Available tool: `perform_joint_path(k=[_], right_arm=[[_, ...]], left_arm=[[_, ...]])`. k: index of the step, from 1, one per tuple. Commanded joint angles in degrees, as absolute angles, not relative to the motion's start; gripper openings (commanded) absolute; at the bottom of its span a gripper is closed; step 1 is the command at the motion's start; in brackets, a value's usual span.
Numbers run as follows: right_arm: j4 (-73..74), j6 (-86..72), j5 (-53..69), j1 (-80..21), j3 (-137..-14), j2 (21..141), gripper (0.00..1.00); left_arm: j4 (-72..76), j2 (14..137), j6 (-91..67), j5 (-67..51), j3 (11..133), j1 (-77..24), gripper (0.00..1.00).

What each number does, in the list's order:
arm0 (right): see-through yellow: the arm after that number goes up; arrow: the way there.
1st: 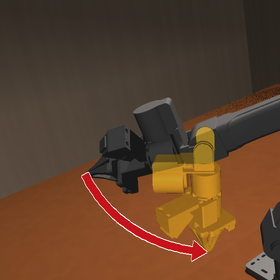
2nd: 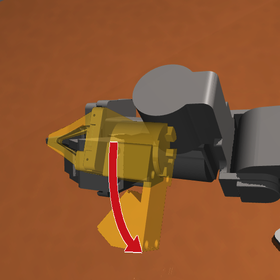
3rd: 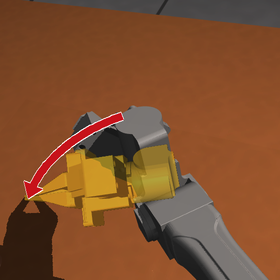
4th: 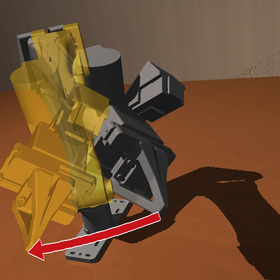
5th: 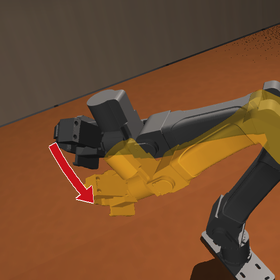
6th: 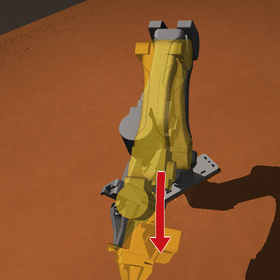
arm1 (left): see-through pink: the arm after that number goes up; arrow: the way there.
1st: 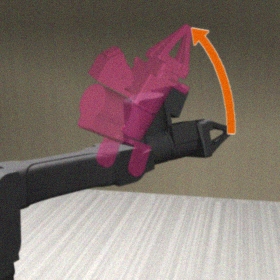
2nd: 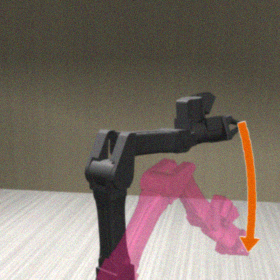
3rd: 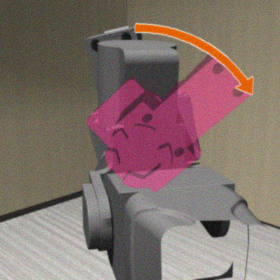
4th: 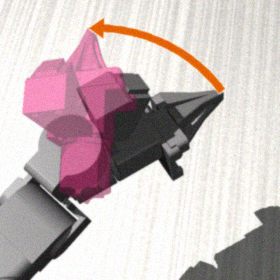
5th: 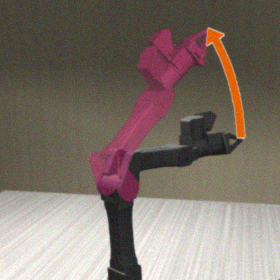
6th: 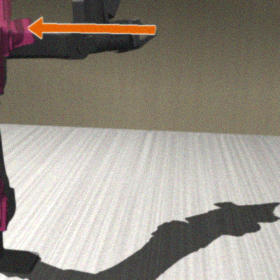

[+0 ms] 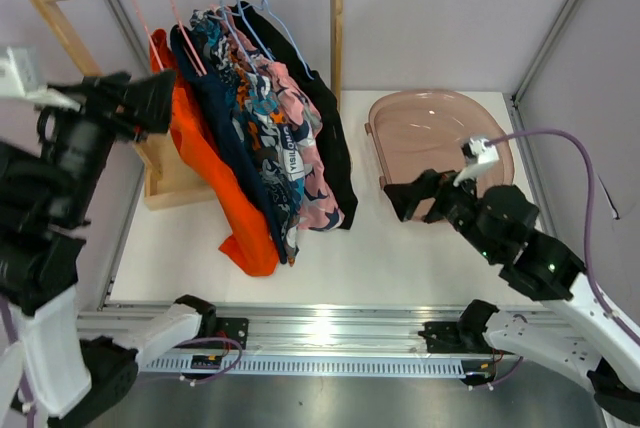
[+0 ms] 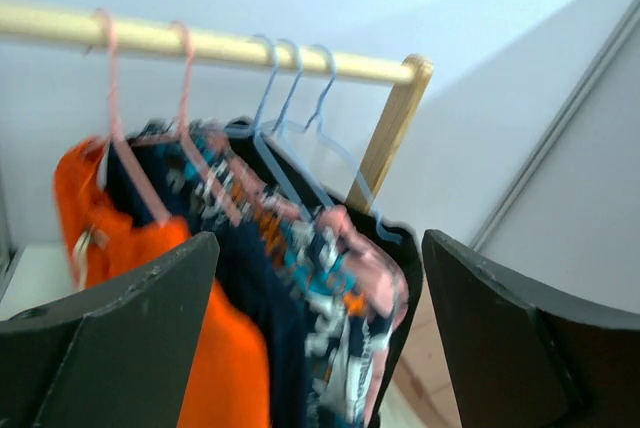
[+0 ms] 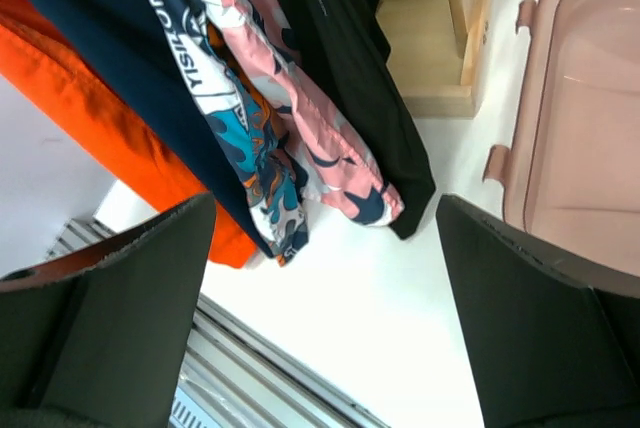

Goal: Remove the shorts from the hanger

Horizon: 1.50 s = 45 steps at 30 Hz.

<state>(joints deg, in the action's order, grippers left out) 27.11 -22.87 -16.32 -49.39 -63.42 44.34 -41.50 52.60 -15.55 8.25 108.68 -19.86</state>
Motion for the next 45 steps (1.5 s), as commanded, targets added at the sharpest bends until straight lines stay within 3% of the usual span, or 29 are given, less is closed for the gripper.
perform_joint_path(k=[1,9,18,39,42,45], right_arm=[[28.47,-26.89,-19.16,-50.01,-59.78,36.86,0.99],[33.75,-30.23,-19.60,-50.01,-55.99,30.50,0.99],[37.70,-31.90,-19.51,-50.01,-54.58,26.11,0.99],[43.50,-31.20,-22.24,-50.01,-54.93,22.06,0.99],[43.85,-31.11,-22.50,-50.10,-54.41,21.53,0.99],[44.21,-31.03,-22.68,-50.01,-53.97,20.92,0.99]], left_arm=[[-46.32,64.58,-17.22,1.08,118.53,-19.86,0.88],[-39.64,81.81,-25.40,-10.98,127.78,-20.04,0.85],[-37.44,97.80,-27.25,-7.21,137.89,-23.03,0.83],[-33.40,104.76,-28.48,4.39,134.21,-24.61,0.81],[-32.35,105.99,-28.30,5.01,134.74,-24.87,0.76],[-30.94,106.52,-28.48,5.80,135.00,-25.05,0.59]])
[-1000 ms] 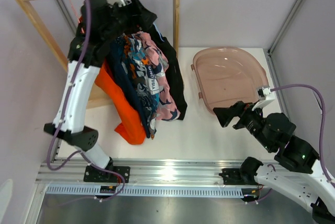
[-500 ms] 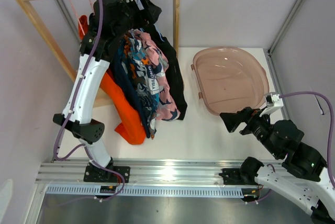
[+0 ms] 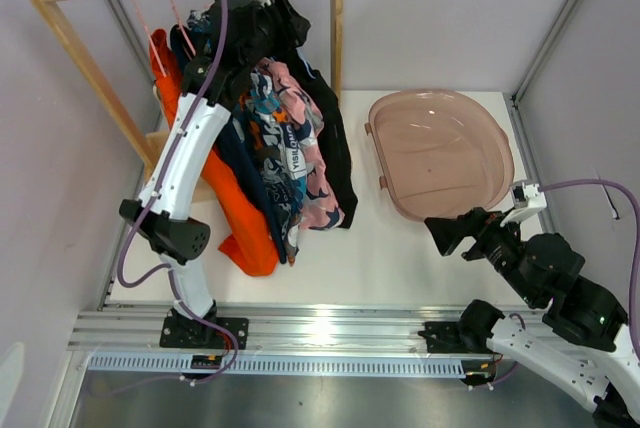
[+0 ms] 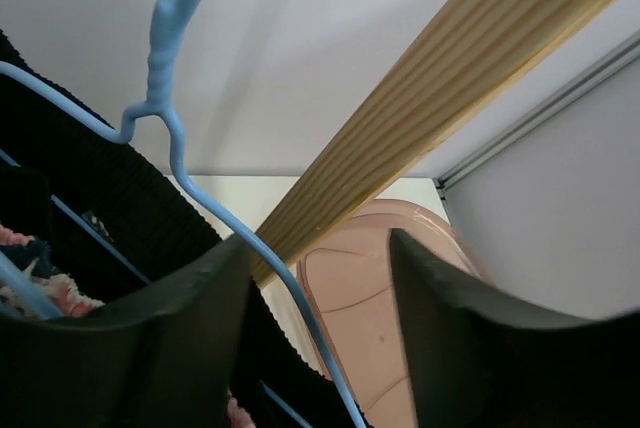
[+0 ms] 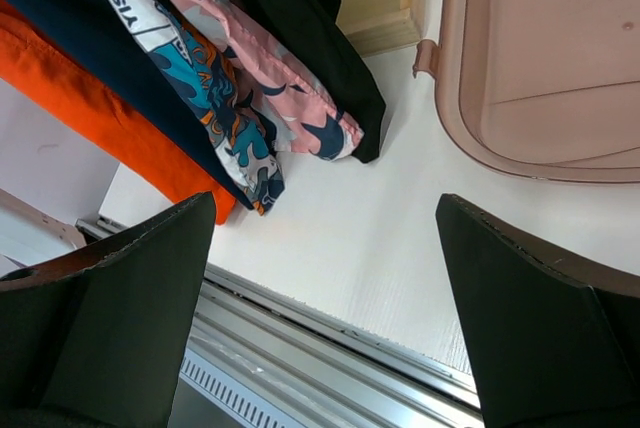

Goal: Remove the shorts from the hanger

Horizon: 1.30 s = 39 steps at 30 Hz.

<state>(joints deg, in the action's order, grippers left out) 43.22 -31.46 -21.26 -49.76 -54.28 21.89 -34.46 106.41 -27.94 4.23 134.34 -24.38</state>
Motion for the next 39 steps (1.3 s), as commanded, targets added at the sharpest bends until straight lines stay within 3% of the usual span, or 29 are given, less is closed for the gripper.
perform_joint_path(k=[1,3,4,6,7,16,26,39], right_arm=[[44.30,-31.20,-22.76,-50.10,-53.88,20.83,0.99],[44.56,-31.20,-22.76,-50.01,-53.44,20.48,1.00],[44.56,-31.11,-22.76,-50.10,-53.35,20.39,0.99],[44.74,-31.11,-22.94,-50.01,-53.09,20.39,0.99],[44.65,-31.20,-22.85,-50.01,-52.91,20.30,0.99],[38.77,-27.25,-20.75,-50.01,-55.63,23.90,0.99],[27.08,-19.95,-13.28,-50.10,-74.77,49.19,0.99],[15.91,-23.29,-15.29,-58.62,-77.34,62.48,0.99]], left_arm=[[-30.59,106.61,-28.56,6.06,134.74,-25.05,0.55],[-29.71,106.52,-28.48,6.33,134.83,-25.22,0.40],[-29.45,106.61,-28.39,6.42,135.00,-25.22,0.26],[-29.88,106.79,-28.04,6.68,135.97,-25.22,0.15],[-30.40,107.31,-27.95,6.85,137.10,-25.22,0.00],[-33.75,103.54,-26.98,6.15,140.36,-27.68,0.00],[-34.72,97.30,-31.81,4.74,140.01,-30.76,0.00],[-33.66,92.11,-37.35,5.71,135.89,-34.19,0.00]])
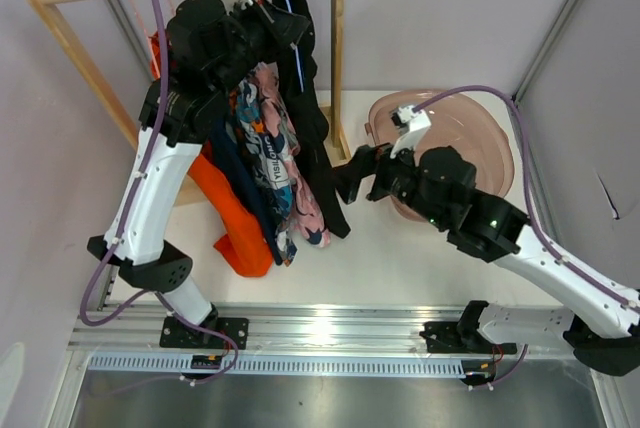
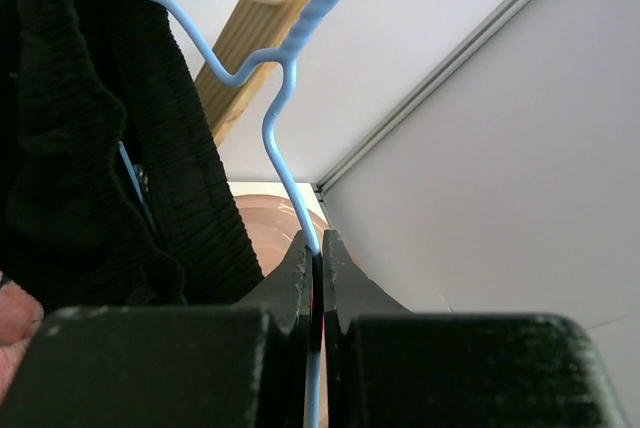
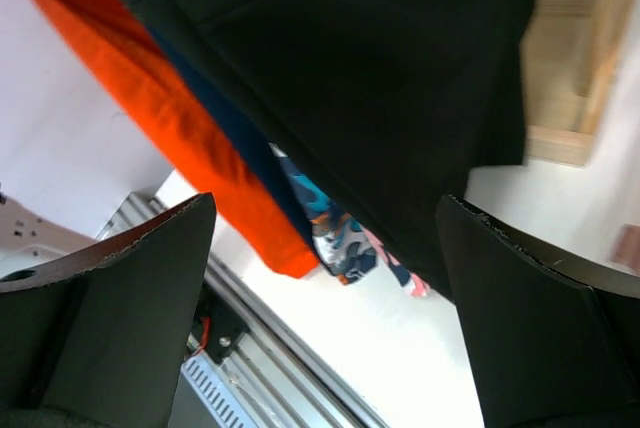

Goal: Remove the shorts from the hanger

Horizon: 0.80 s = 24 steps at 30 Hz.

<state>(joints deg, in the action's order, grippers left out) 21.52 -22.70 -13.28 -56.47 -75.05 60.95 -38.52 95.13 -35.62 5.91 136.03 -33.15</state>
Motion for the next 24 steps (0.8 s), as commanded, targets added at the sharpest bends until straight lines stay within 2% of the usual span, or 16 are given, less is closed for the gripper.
perform_joint_path(k=[1,11,12,14,15,16,20,24], right_arm=[[14.78,-23.20,-15.82,-59.67,-78.04,64.06,0.99],[11.17,-21.01,-20.64,-61.08,-81.04,72.15,0.99],[10.73,-20.74,-21.09,-61.08,-80.86,72.51,0.87],[9.23,-19.34,-21.10,-61.08,-80.42,73.04,0.57],[8.97,-19.42,-21.09,-61.17,-79.90,73.21,0.18],[9.40,-19.86,-21.18,-61.17,-79.54,73.30,0.00],[9.14,-21.53,-22.84,-63.97,-74.46,69.97,0.00],[11.25,-26.08,-28.90,-71.08,-67.34,63.12,0.00]], left_arm=[[-33.58,91.67,-37.44,5.80,135.62,-34.71,0.00],[-32.44,85.36,-38.84,5.80,128.33,-35.68,0.00],[-32.26,84.56,-39.02,5.80,126.67,-35.68,0.00],[-31.56,83.06,-38.85,6.15,124.81,-35.68,0.00],[-31.55,82.27,-38.59,6.33,124.02,-35.68,0.00],[-31.73,82.09,-38.41,6.76,124.19,-35.68,0.00],[-33.40,82.09,-36.31,7.82,125.59,-35.60,0.00],[-33.75,82.09,-33.76,11.15,126.39,-35.68,0.00]])
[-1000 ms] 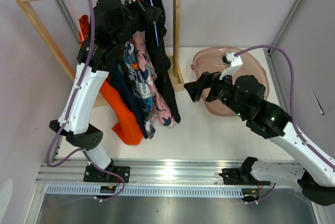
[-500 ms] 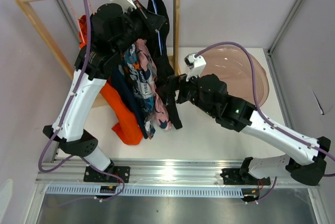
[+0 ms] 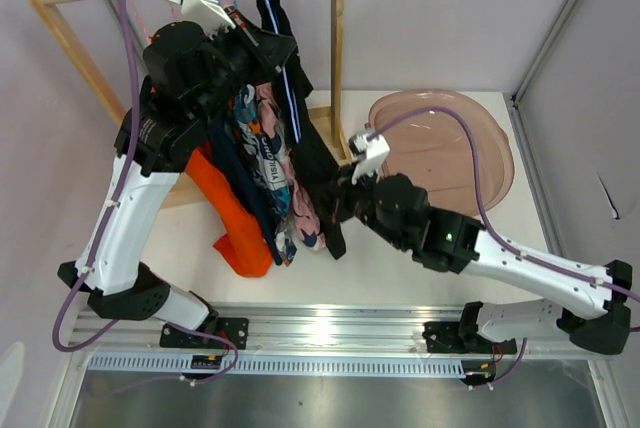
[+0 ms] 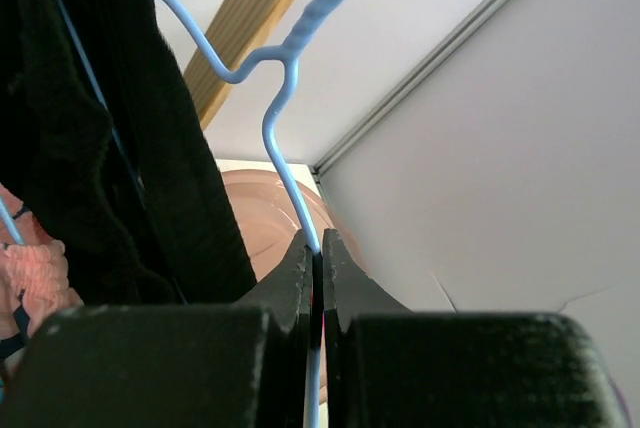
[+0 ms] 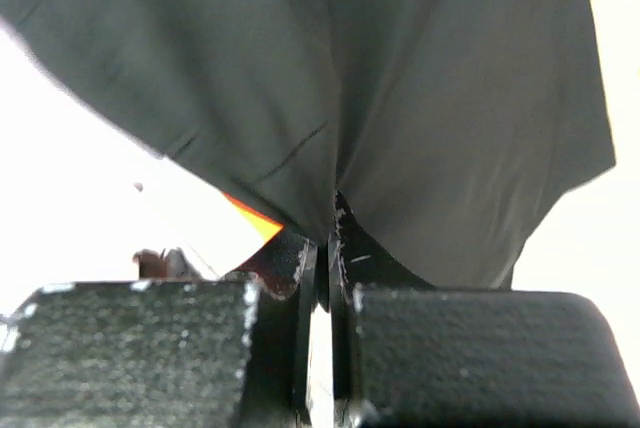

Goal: Remove the shorts from the hanger

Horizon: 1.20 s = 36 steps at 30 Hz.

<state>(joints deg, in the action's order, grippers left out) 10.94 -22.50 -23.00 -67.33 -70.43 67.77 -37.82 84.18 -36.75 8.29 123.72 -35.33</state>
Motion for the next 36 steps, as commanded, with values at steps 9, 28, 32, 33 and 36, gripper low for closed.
perform_joint_path(k=[9,28,32,33,36], right_arm=[[19.59,-34.72,-52.37,-92.55,-60.29,53.79,0.00],[19.68,-9.75,-17.25,-30.54,-119.46,81.70,0.00],[23.55,-10.81,-12.23,-22.43,-132.24,89.18,0.00],[24.51,-10.90,-11.61,-21.11,-133.41,90.08,0.00],[24.43,-12.65,-8.27,-15.83,-132.55,91.41,0.00]], left_arm=[[-35.33,85.16,-26.54,18.03,131.38,-35.60,0.00],[-39.29,62.68,-34.45,-11.87,102.58,-38.23,0.00],[-41.48,61.00,-33.23,-10.20,102.48,-38.23,0.00],[-41.92,60.82,-32.61,-9.67,102.22,-38.23,0.00],[-41.93,59.59,-32.17,-8.35,100.73,-38.23,0.00]])
